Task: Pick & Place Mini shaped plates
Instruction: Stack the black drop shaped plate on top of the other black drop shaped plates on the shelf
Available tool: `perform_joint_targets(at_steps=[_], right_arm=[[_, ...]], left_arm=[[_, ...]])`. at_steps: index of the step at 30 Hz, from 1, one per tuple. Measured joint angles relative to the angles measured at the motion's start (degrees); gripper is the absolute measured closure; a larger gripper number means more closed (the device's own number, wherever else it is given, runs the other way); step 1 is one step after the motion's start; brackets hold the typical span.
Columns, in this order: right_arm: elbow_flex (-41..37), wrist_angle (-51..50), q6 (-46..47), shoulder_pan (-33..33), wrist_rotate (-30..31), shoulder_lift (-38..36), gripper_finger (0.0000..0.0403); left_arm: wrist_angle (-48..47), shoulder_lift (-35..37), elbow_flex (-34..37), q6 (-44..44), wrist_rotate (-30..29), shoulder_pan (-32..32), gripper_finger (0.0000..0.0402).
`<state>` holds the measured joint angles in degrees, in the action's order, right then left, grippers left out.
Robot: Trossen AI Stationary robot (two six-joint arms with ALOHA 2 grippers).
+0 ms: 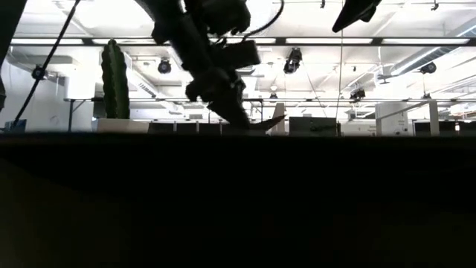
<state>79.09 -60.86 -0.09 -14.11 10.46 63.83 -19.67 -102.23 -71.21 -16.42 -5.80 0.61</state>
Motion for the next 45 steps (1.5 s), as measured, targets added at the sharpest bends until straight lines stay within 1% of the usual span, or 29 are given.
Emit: perform_joint_targets(at_steps=[5,9,17,23,25,31,39,45], right_arm=[[0.0,0.0,0.0,0.0,0.0,0.0,0.0394],[0.0,0.0,0.0,0.0,0.0,0.0,0.0394],[0.0,0.0,-0.3,0.0,0.0,0.0,0.0394],[0.0,0.0,-0.5,0.0,0.0,0.0,0.0394],[0.0,-0.1,-0.6,0.0,0.0,0.0,0.0394],[0.0,-0.1,-1.3,0.0,0.0,0.0,0.0394],[0.0,-0.1,-1.3,0.0,0.0,0.0,0.0394],[0.0,-0.2,-1.1,0.0,-0.1,0.0,0.0394]], left_arm=[[-0.5,-5.0,-4.4,3.1,0.1,-3.4,0.0401],[-0.2,-8.7,-8.1,4.6,0.6,-5.0,0.0401],[-0.7,-16.7,-14.3,4.7,2.1,-7.4,0.0401],[-3.7,-21.3,-18.6,4.3,2.7,-8.5,0.0401],[-4.4,-21.8,-19.6,4.2,2.7,-8.6,0.0401],[-5.0,-21.7,-19.6,4.2,2.7,-8.6,0.0393],[-5.7,-21.4,-19.8,4.1,2.2,-8.7,0.0349],[-6.5,-17.4,-20.5,2.3,-0.7,-8.7,0.0339]])
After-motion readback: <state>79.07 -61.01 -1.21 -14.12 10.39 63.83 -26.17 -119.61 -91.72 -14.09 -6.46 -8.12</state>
